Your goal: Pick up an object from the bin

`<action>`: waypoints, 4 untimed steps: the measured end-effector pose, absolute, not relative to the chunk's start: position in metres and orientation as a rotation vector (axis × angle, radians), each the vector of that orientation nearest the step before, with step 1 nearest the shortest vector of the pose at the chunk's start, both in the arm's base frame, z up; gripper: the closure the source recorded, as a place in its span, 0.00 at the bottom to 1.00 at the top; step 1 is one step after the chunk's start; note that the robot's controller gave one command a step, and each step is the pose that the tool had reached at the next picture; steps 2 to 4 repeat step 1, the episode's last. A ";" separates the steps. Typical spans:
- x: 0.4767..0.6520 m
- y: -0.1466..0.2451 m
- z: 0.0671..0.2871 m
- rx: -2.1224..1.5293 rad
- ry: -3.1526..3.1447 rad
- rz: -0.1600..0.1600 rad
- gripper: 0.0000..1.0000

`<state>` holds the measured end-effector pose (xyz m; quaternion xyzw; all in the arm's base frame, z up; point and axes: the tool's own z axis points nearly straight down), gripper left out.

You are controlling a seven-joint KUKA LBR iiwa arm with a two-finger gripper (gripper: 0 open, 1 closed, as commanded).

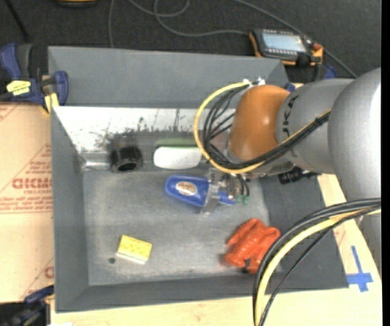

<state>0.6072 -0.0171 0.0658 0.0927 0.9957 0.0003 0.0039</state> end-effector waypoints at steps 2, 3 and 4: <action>0.605 -0.017 0.077 0.290 3.128 0.000 1.00; 0.605 -0.017 0.077 0.290 3.128 0.000 1.00; 0.605 -0.017 0.077 0.290 3.128 0.000 1.00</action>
Offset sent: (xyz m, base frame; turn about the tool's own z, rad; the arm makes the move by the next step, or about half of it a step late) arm 0.0000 0.0001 0.0760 0.0000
